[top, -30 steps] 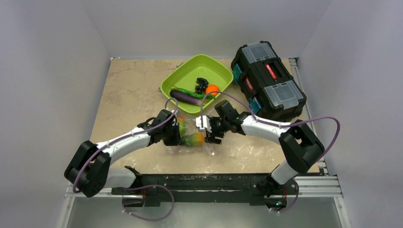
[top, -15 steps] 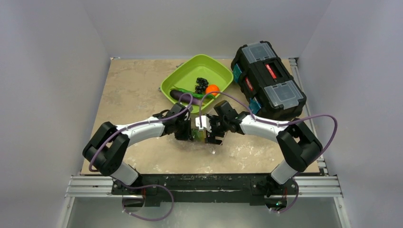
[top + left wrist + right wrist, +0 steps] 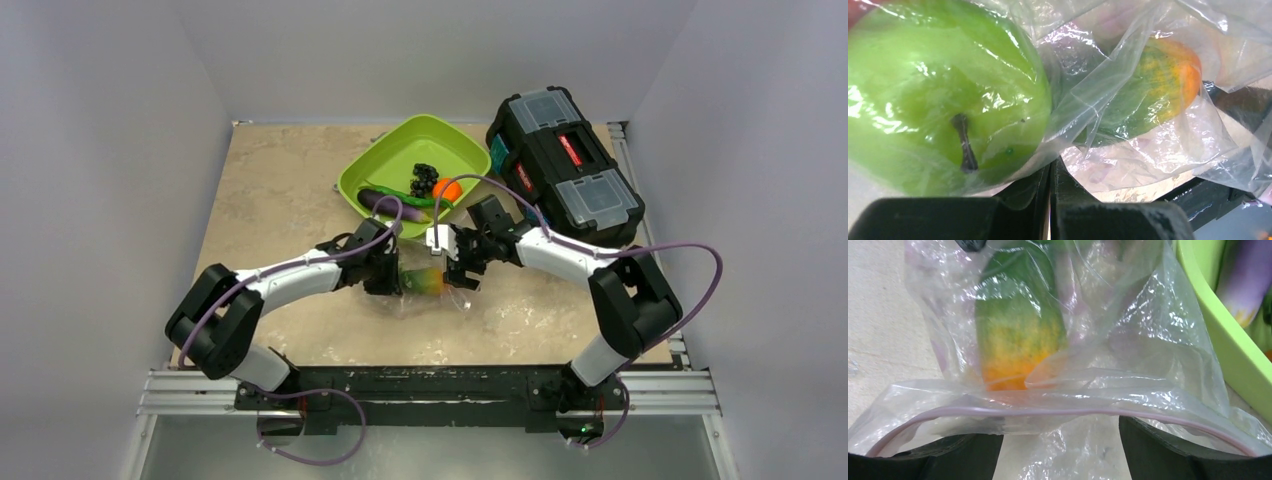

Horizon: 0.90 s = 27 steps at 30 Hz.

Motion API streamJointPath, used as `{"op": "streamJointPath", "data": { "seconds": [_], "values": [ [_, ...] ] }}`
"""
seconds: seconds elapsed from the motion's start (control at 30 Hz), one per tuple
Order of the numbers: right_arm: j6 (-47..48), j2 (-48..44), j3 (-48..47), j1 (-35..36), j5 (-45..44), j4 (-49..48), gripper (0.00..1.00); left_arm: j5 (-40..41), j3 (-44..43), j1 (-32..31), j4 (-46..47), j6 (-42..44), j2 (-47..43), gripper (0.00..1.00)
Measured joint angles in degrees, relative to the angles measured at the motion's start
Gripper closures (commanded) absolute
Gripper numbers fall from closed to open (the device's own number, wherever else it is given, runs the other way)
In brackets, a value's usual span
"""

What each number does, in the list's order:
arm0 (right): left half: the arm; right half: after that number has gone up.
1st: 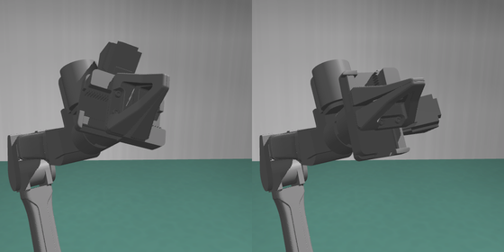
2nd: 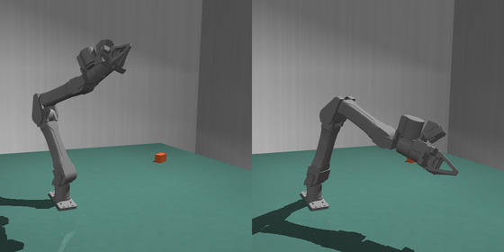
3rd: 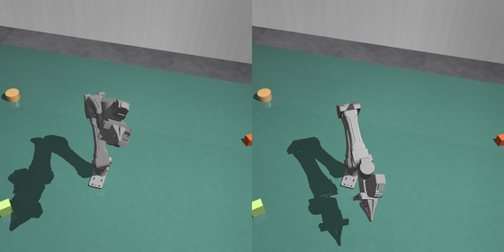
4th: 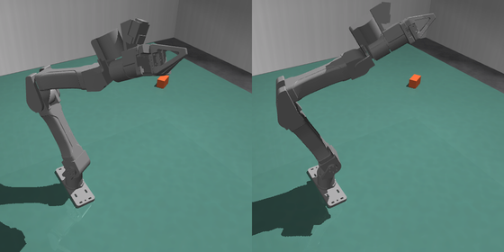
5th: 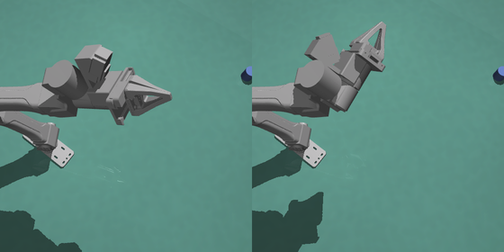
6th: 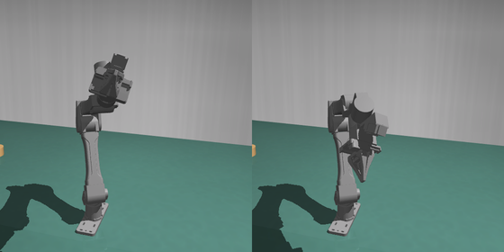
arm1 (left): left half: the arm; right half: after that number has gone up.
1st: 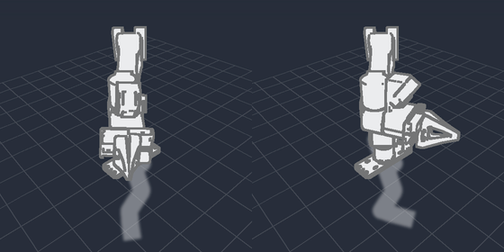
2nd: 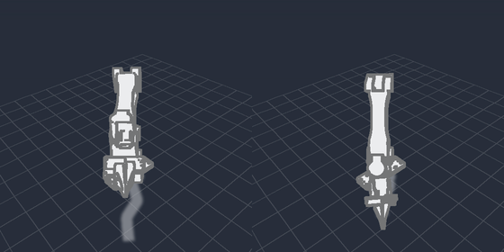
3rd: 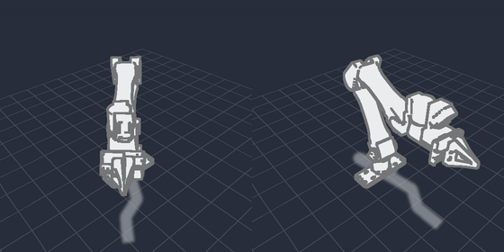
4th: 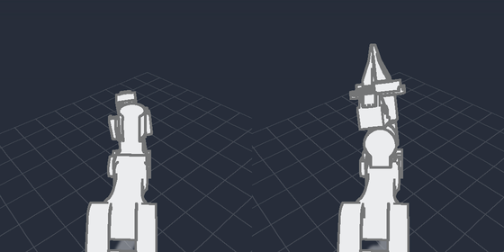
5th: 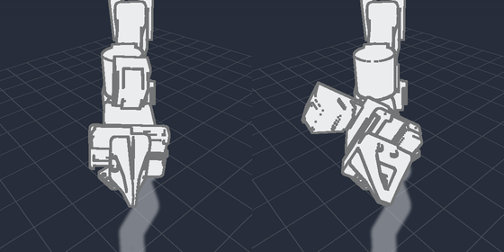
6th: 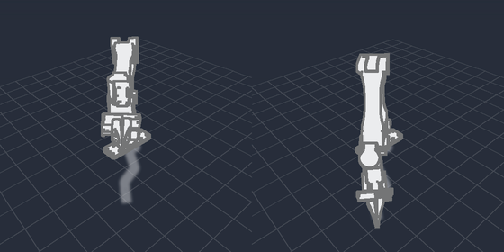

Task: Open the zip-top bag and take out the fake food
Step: Pick up the fake fruit from the zipper food storage bag.

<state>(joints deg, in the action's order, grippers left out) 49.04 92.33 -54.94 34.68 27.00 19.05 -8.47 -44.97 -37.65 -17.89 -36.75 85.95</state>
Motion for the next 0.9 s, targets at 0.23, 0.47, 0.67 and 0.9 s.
{"op": "streamJointPath", "data": {
  "seconds": [0.23,0.47,0.67,0.9],
  "values": [
    [2.7,-0.3,0.0,-0.5,-0.4,2.3,0.17,1.5,0.7,0.0,-1.2,0.6,-4.1,1.0],
    [5.0,-1.6,0.0,-0.6,-1.8,3.2,0.27,1.9,0.8,0.1,-1.1,1.1,-4.2,1.0],
    [5.7,0.0,-1.0,0.2,-1.6,4.6,0.24,1.5,0.5,0.1,-1.0,1.5,-1.9,1.0],
    [5.8,2.3,-3.1,1.7,0.6,7.5,0.18,-1.6,-1.4,-0.5,1.0,1.4,3.1,1.0]
  ]
}}
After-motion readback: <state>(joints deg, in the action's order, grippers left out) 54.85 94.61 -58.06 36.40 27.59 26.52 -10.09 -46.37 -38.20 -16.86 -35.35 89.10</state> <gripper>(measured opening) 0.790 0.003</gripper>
